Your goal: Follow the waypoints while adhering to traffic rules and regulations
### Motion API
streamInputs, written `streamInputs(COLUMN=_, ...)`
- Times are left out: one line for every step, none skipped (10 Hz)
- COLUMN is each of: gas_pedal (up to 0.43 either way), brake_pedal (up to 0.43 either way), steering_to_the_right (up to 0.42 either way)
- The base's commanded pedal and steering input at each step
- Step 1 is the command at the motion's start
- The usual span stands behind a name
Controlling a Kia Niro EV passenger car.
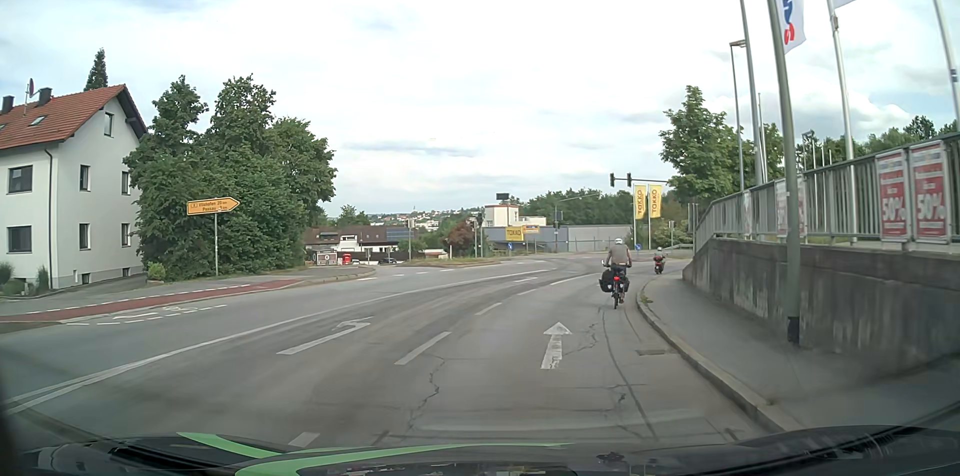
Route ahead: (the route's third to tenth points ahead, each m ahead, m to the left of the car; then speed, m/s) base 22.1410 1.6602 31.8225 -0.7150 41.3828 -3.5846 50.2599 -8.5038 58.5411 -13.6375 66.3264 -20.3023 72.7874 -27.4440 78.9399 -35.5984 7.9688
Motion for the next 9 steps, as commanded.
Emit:
streamInputs(gas_pedal=0.0, brake_pedal=0.0, steering_to_the_right=0.046)
streamInputs(gas_pedal=0.0, brake_pedal=0.0, steering_to_the_right=0.048)
streamInputs(gas_pedal=0.0, brake_pedal=0.0, steering_to_the_right=0.048)
streamInputs(gas_pedal=0.0, brake_pedal=0.0, steering_to_the_right=0.048)
streamInputs(gas_pedal=0.0, brake_pedal=0.0, steering_to_the_right=0.048)
streamInputs(gas_pedal=0.0, brake_pedal=0.0, steering_to_the_right=0.048)
streamInputs(gas_pedal=0.0, brake_pedal=0.0, steering_to_the_right=0.048)
streamInputs(gas_pedal=0.008, brake_pedal=0.0, steering_to_the_right=0.048)
streamInputs(gas_pedal=0.02, brake_pedal=0.0, steering_to_the_right=0.048)
